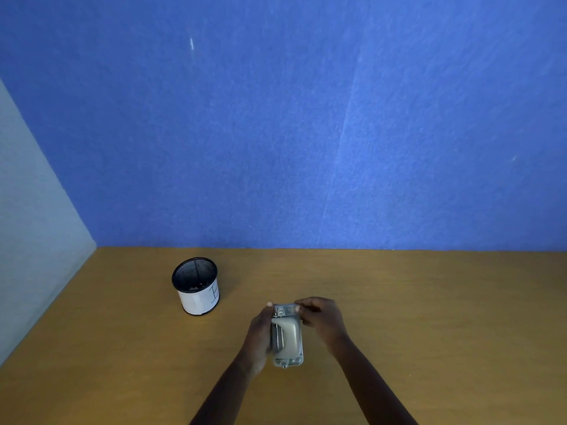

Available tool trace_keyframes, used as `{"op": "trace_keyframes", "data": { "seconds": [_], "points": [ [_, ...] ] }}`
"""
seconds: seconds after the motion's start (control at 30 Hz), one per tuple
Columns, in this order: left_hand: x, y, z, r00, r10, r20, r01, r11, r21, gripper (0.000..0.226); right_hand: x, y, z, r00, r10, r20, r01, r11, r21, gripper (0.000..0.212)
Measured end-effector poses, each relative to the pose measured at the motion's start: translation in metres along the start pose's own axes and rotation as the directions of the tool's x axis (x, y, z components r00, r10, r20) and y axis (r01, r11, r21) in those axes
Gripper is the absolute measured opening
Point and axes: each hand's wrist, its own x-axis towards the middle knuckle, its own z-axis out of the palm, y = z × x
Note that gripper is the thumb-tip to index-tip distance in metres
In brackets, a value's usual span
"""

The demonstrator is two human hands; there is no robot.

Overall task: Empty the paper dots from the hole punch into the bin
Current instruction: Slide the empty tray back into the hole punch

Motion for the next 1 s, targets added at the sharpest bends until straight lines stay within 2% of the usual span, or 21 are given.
{"op": "trace_keyframes", "data": {
  "seconds": [0.13,0.23,0.43,0.6,0.7,0.9,1.0],
  "points": [
    [-0.001,-0.001,-0.001,1.0,0.009,-0.008,-0.008,0.998,0.058,0.045,0.002,0.0,-0.001,0.995,0.095,0.037,-0.098,0.992,0.074,0.02],
    [-0.001,-0.001,0.001,0.999,0.017,-0.041,-0.013,0.997,0.077,0.044,0.002,0.0,0.0,0.993,0.114,0.018,-0.115,0.991,0.067,0.018],
    [-0.001,0.002,0.004,0.995,0.047,-0.084,-0.037,0.992,0.12,0.041,0.0,0.004,0.001,0.998,0.002,-0.06,-0.005,0.999,-0.045,0.014],
    [-0.003,0.007,0.005,0.995,0.06,-0.078,-0.046,0.985,0.163,0.037,-0.002,0.002,0.001,0.996,-0.063,0.068,0.069,0.994,-0.09,0.02],
    [-0.006,0.005,0.007,0.997,0.043,-0.071,-0.03,0.983,0.179,0.038,-0.003,0.001,0.001,0.995,-0.095,0.043,0.1,0.983,-0.152,0.018],
    [-0.005,0.006,0.009,0.995,-0.023,-0.094,0.033,0.994,0.108,0.038,-0.002,0.005,0.003,0.996,-0.09,0.016,0.091,0.982,-0.168,0.016],
    [-0.004,0.005,0.006,0.99,-0.089,-0.113,0.083,0.995,-0.06,0.04,-0.006,0.008,0.004,0.999,0.021,0.035,-0.018,0.997,-0.073,0.023]
  ]
}}
